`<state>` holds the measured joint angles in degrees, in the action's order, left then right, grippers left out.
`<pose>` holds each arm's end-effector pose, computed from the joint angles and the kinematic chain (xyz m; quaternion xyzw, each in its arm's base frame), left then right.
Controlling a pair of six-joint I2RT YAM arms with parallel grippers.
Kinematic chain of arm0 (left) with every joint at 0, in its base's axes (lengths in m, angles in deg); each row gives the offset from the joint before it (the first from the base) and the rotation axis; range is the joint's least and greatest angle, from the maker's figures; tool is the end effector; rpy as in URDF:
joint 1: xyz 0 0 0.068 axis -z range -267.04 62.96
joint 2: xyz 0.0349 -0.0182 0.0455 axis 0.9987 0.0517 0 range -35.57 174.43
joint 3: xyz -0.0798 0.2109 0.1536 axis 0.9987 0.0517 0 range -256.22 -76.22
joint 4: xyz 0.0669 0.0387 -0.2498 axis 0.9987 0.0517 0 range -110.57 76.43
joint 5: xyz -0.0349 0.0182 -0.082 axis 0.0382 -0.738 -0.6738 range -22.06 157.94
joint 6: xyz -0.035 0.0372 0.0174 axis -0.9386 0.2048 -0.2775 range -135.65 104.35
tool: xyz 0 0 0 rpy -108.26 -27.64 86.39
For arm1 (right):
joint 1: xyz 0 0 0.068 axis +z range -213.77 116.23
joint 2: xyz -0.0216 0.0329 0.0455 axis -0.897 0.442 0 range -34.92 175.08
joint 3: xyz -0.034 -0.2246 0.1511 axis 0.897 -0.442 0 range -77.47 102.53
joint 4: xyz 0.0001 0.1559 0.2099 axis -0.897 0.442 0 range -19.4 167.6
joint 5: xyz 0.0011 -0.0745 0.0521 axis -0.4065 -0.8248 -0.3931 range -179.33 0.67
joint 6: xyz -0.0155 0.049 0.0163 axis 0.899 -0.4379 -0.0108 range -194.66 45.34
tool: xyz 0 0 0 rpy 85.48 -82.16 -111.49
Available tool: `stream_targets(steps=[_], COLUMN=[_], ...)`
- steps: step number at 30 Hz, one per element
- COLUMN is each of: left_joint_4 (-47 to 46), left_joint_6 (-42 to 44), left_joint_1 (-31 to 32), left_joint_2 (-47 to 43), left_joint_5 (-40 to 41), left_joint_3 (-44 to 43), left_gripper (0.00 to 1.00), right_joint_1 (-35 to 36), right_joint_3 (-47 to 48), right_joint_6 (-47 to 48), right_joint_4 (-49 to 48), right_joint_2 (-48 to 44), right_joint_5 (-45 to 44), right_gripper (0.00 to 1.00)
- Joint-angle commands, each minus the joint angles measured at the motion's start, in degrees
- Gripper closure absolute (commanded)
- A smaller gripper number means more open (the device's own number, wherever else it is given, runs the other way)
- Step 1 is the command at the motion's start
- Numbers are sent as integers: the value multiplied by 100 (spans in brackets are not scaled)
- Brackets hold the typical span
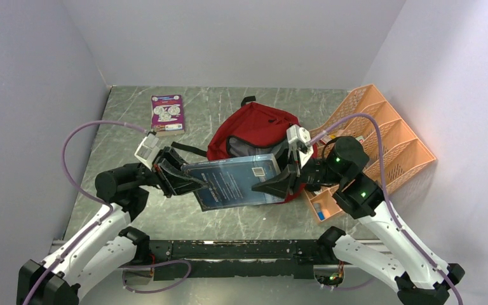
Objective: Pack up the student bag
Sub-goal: Pick up the book from the center of the board.
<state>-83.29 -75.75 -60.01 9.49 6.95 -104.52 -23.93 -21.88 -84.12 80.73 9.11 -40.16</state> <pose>0.1185 -0.0954 0.3529 0.3591 0.4436 -0.6883 0.4478 0.1020 0.1202 0.4073 -0.4538 0.5347 0.5355 0.4706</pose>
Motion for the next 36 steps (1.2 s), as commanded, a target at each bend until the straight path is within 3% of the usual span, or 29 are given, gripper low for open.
stream_targets(steps=[1,2,5,9,11,13,14,18,24,28,36], left_joint_4=[33,413,1842,3954,4879,5555,5888,6410,7046,7046,6728], left_joint_6=[602,886,1858,3213,3746,4111,4239,4434,4499,4517,5226], left_joint_1=[48,41,45,46,48,44,43,46,42,189,2241], left_joint_2=[-231,-294,-464,-431,-302,-202,-170,-102,358,857,2383], left_joint_5=[31,33,191,888,1330,1903,2240,3376,4410,4738,6647], left_joint_3=[-382,-444,-715,-1321,-1654,-1888,-1970,-2064,-2224,-2328,-2935], left_gripper=[95,95,95,92,71,40,31,15,5,4,6], right_joint_1=[6,8,1,12,2,8,4,2,9,1,-1], right_joint_3=[-50,-53,-62,-52,16,125,194,317,227,485,1073], right_joint_6=[-253,-286,-400,-510,-571,-711,-843,-1274,-1815,-2373,-2503], right_joint_4=[-272,-287,-324,-172,8,251,407,1015,1638,2346,2506], right_joint_2=[25,41,84,99,61,-26,-61,-190,-253,-151,-58], right_joint_5=[206,248,280,-302,-950,-1987,-2642,-4927,-6709,-8312,-9815], right_gripper=[60,65,97,100,100,100,100,100,100,100,100])
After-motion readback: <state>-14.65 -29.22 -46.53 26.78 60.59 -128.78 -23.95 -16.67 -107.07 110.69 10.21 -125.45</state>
